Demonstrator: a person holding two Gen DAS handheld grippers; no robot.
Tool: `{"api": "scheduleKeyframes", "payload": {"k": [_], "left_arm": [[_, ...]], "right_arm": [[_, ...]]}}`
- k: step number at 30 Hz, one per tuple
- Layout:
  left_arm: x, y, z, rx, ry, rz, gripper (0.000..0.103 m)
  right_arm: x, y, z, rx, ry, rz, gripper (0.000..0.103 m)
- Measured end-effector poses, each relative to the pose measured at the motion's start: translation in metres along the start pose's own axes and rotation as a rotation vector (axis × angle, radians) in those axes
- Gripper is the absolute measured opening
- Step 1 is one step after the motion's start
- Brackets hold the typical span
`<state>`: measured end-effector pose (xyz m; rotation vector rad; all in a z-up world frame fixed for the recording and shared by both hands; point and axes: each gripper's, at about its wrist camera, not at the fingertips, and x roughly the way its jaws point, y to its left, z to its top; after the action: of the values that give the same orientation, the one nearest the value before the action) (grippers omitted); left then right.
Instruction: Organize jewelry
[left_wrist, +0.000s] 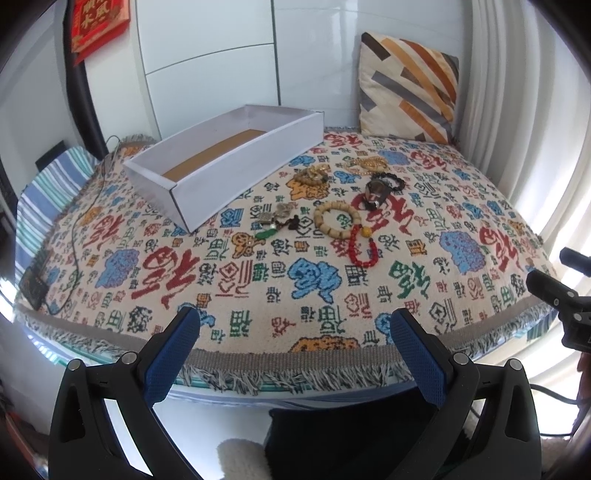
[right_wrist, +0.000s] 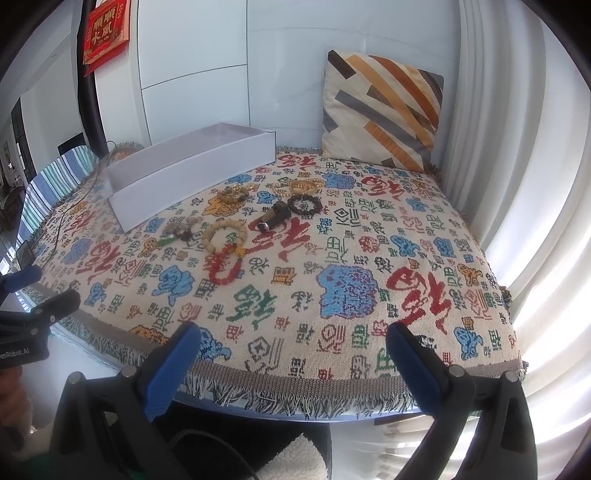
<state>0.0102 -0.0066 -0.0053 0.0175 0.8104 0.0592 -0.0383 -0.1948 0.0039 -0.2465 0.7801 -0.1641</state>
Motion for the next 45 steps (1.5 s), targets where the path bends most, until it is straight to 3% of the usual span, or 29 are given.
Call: {"api": "scheduleKeyframes", "payload": {"k": [45], "left_arm": [[0.001, 0.002, 0.0, -0.005, 0.001, 0.002, 0.102]], "right_arm": [[-0.001, -0.009, 0.002, 0.055, -0.01, -0.003, 0.102]]}}
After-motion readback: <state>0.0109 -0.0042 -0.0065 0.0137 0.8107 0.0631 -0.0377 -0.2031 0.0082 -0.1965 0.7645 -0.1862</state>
